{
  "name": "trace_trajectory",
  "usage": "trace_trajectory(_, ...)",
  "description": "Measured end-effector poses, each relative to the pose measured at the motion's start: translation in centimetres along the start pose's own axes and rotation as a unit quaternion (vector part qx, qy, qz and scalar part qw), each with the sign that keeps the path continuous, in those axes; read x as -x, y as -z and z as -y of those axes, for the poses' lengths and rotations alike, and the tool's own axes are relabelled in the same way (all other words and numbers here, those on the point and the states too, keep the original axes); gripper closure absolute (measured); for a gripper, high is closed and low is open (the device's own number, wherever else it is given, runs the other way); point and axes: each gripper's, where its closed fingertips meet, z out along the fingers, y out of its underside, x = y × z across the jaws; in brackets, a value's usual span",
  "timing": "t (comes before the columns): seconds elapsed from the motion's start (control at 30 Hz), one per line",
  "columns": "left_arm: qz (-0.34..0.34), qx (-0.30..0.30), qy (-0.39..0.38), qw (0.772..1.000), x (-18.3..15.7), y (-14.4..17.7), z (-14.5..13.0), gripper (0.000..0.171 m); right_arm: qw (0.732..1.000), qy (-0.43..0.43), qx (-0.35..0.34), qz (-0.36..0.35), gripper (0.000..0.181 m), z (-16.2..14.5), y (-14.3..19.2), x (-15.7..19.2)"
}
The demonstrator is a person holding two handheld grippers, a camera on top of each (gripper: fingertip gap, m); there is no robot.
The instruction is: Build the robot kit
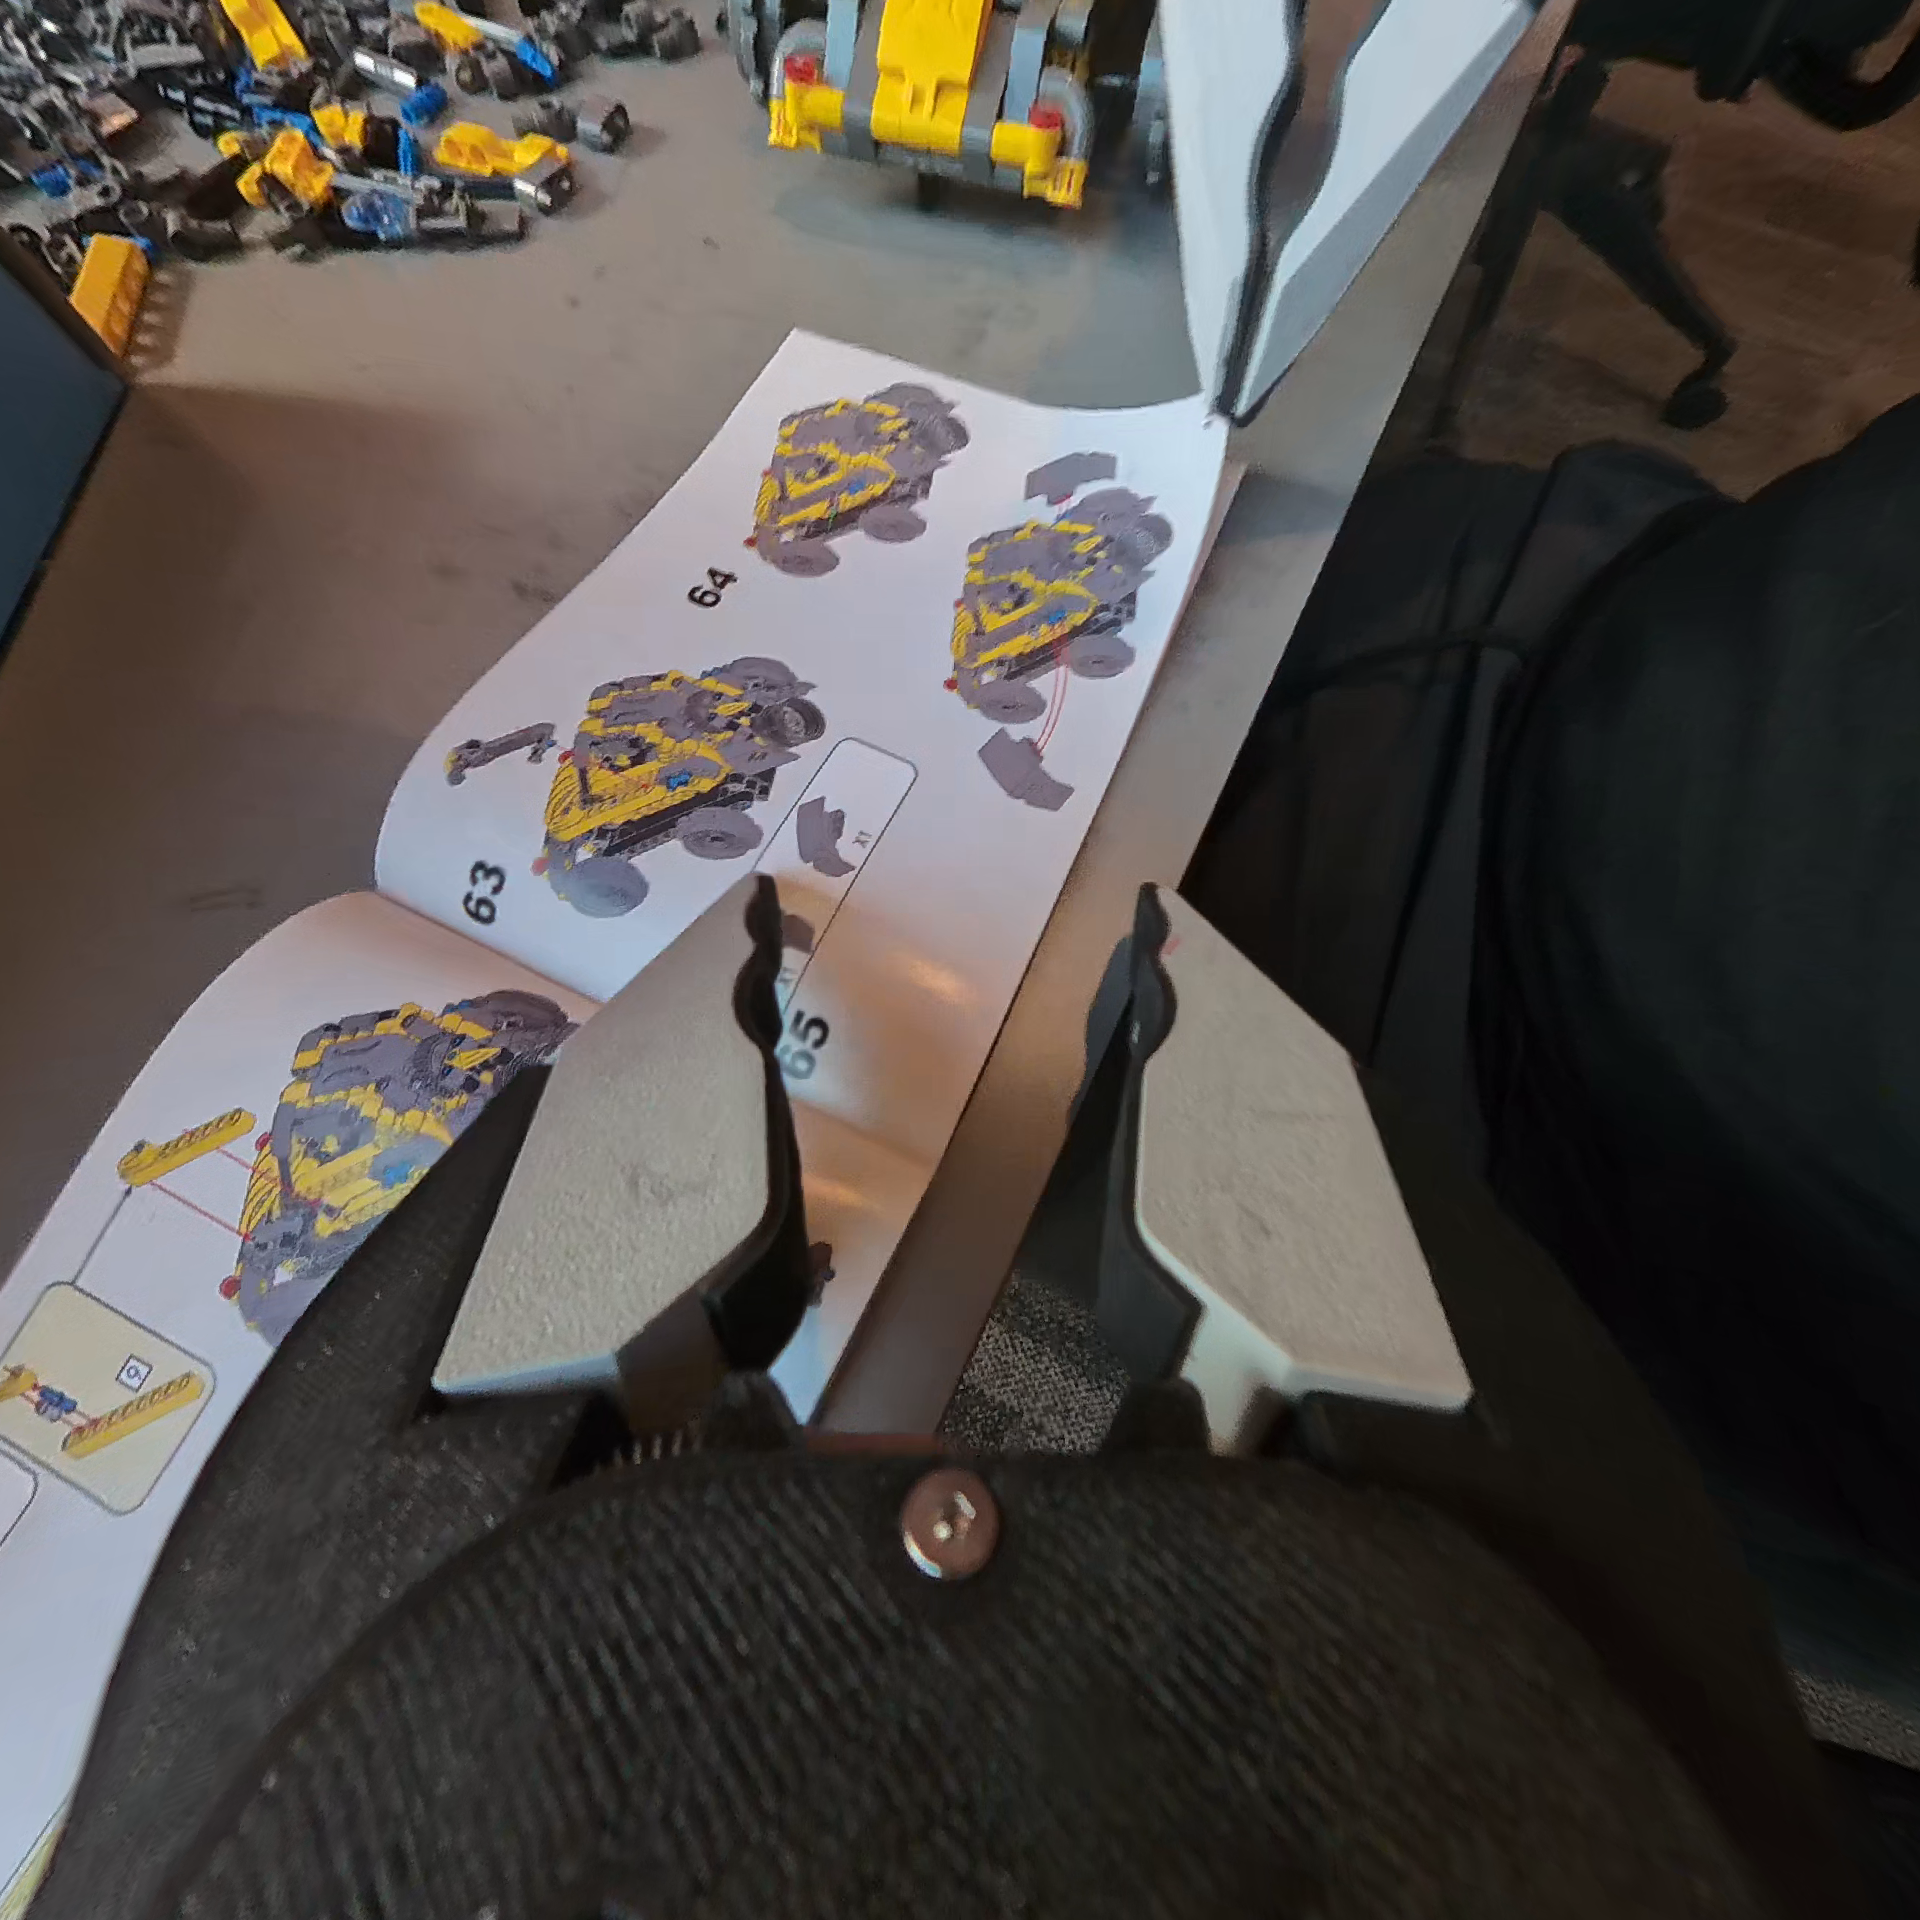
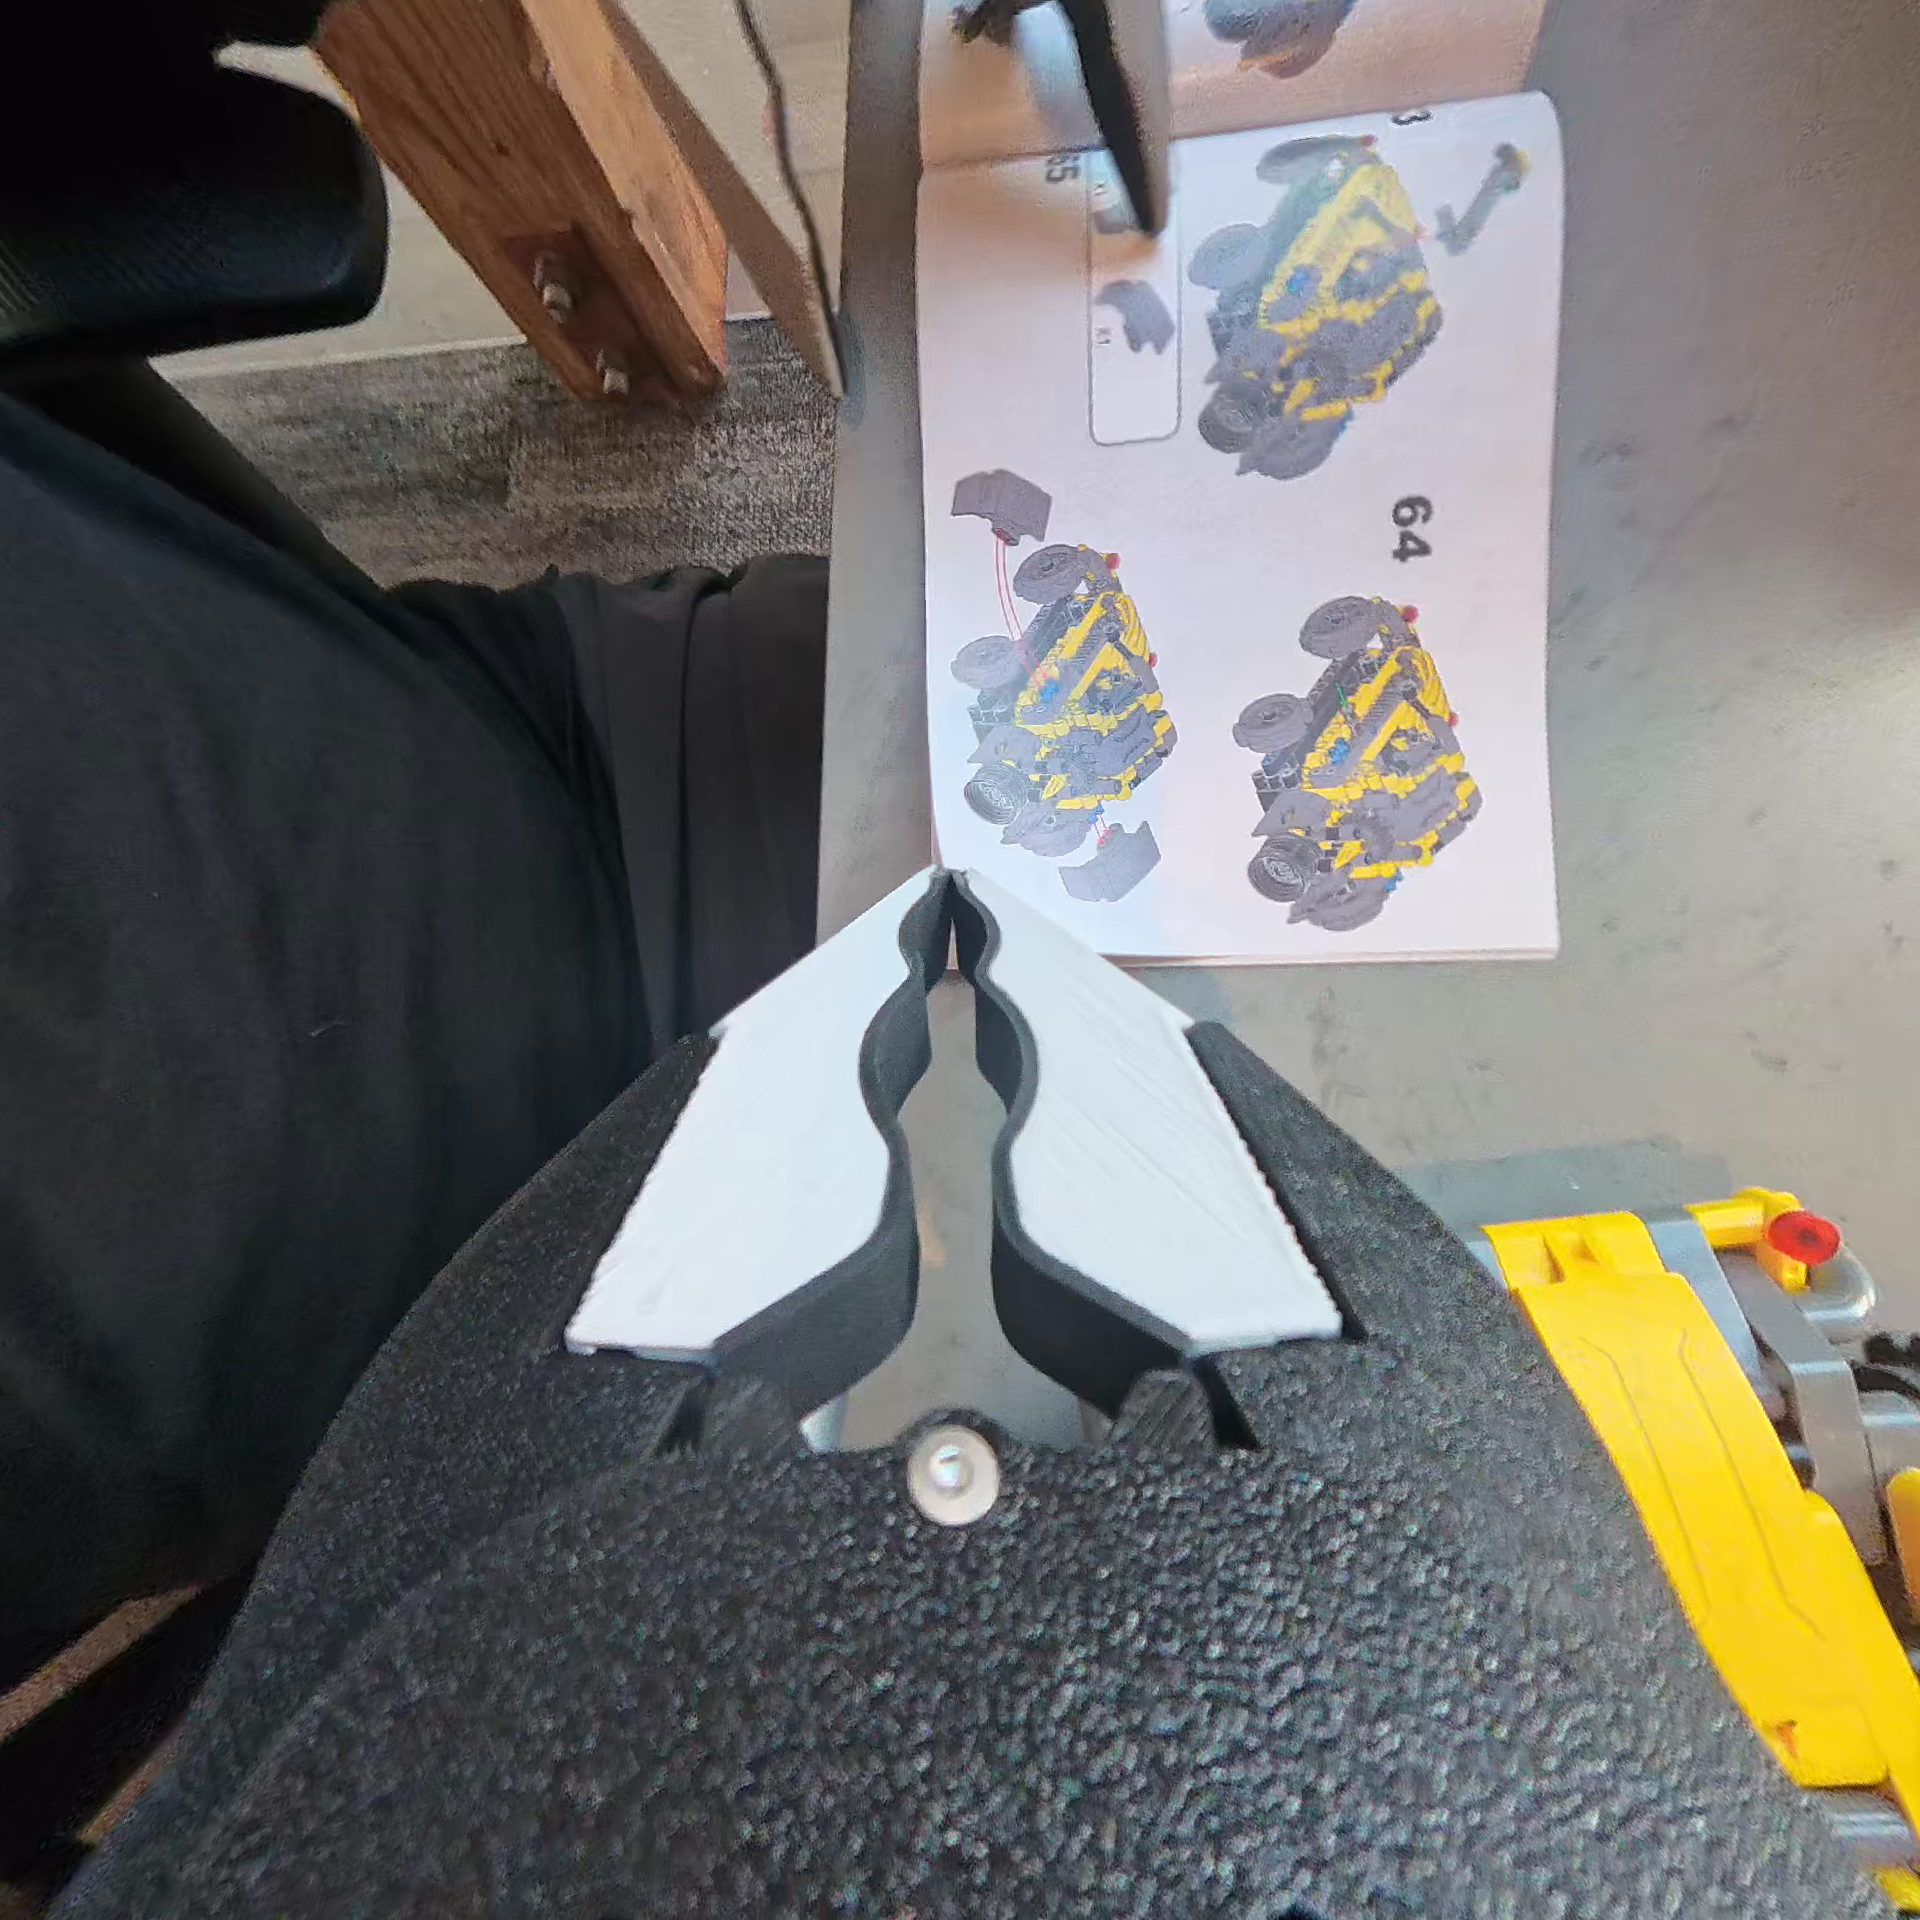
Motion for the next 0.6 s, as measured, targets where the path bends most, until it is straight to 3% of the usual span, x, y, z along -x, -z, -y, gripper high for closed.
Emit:
trace_trajectory(0.27, -0.008, 0.007, -0.018, 1.0, -1.0, -0.7, 0.9, 0.109, 0.999, -0.019, -0.031, 0.014, 0.181, 1.0, 0.9, 0.0)
trace_trajectory(0.6, 0.042, -0.034, -0.077, 0.996, -3.2, -3.2, 6.1, 0.13, 0.995, -0.045, -0.084, 0.02, 0.181, 2.5, 2.0, -0.1)
